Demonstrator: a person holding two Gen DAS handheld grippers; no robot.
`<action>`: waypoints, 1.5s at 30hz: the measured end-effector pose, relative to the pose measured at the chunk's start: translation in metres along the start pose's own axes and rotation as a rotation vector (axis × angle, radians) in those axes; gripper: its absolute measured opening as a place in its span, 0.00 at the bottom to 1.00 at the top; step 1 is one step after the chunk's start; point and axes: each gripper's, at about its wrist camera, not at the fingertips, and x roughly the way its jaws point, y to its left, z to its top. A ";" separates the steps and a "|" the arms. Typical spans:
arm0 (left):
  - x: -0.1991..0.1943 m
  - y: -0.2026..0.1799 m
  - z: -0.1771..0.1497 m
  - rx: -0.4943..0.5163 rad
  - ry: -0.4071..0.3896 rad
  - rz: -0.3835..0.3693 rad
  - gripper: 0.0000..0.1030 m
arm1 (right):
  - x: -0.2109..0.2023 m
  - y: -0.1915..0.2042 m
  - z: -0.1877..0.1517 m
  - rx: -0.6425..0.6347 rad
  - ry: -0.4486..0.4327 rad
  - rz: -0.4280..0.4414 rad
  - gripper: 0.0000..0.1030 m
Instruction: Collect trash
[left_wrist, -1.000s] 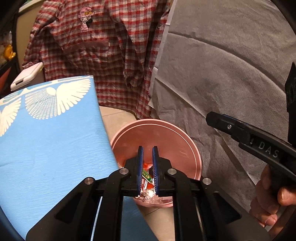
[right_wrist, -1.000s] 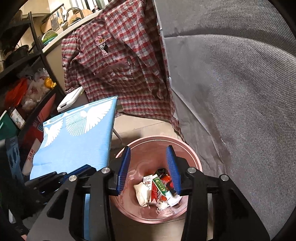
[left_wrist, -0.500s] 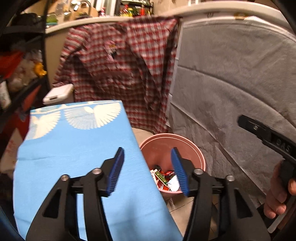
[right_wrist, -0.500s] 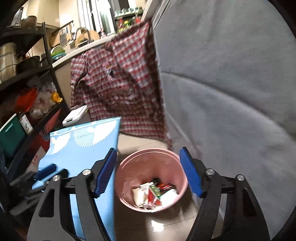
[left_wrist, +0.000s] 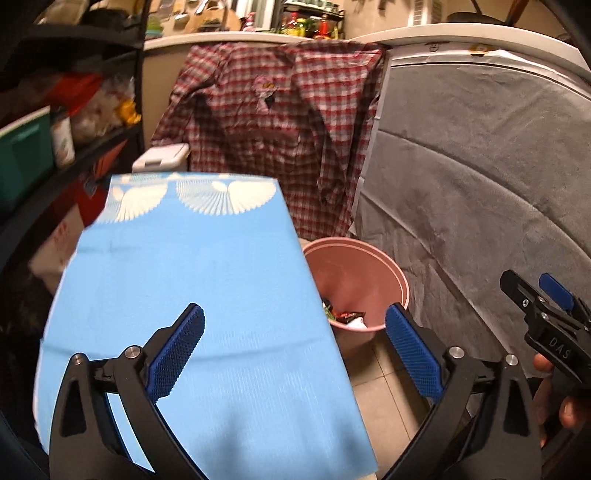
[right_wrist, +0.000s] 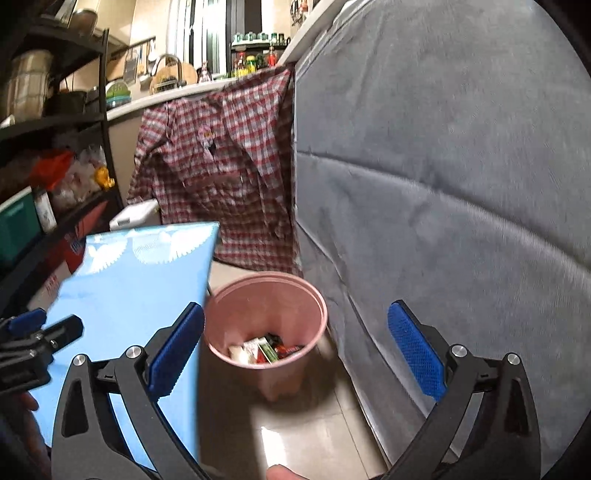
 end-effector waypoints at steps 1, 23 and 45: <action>0.003 0.002 -0.005 -0.011 0.013 0.006 0.92 | -0.001 0.000 -0.002 -0.007 -0.006 0.007 0.95; 0.015 -0.014 -0.014 0.021 0.023 0.038 0.92 | 0.015 0.001 -0.012 -0.038 0.046 -0.003 0.95; 0.016 -0.018 -0.014 0.038 0.023 0.034 0.92 | 0.019 0.001 -0.011 -0.048 0.045 -0.009 0.95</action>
